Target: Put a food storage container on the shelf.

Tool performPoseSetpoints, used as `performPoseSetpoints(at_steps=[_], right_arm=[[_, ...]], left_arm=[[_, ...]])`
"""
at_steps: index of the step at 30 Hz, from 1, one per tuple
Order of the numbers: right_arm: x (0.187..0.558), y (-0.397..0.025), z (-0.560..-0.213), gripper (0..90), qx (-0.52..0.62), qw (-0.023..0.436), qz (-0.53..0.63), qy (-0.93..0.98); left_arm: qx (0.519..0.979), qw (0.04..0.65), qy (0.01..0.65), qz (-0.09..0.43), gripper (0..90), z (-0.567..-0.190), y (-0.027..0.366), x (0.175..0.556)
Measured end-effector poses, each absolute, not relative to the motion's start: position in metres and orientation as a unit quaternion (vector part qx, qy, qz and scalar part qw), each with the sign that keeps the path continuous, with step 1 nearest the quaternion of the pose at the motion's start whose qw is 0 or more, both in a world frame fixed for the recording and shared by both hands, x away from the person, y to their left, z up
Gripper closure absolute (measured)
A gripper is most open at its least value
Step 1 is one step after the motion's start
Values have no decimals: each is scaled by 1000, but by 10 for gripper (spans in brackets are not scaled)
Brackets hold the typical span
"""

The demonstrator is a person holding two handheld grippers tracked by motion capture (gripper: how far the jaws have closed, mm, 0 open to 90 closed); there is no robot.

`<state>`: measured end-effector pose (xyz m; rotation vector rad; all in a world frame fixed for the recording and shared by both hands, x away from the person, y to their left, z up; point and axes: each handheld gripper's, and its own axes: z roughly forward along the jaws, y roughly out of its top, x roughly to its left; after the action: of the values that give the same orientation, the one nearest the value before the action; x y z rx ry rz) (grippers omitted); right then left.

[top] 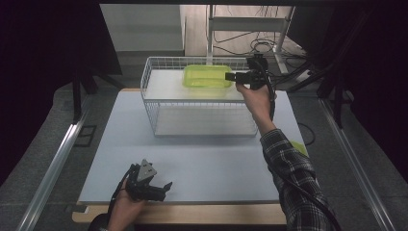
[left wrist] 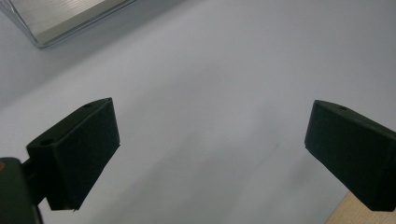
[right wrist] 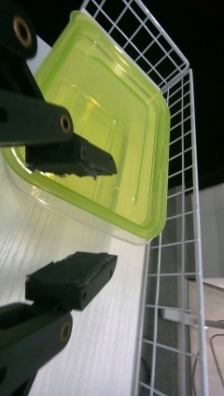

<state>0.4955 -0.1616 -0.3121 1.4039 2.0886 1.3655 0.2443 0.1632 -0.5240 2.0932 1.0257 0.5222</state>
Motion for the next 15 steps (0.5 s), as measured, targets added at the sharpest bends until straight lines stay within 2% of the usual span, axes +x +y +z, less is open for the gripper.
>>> performPoseSetpoints(at_steps=[5, 15], right_arm=[[489, -167, -308, 394, 467, 130, 483, 729], [464, -172, -309, 314, 421, 148, 482, 754]], left_arm=[[810, 380, 400, 198, 30, -523, 165, 244], [802, 400, 397, 197, 29, -522, 166, 243]])
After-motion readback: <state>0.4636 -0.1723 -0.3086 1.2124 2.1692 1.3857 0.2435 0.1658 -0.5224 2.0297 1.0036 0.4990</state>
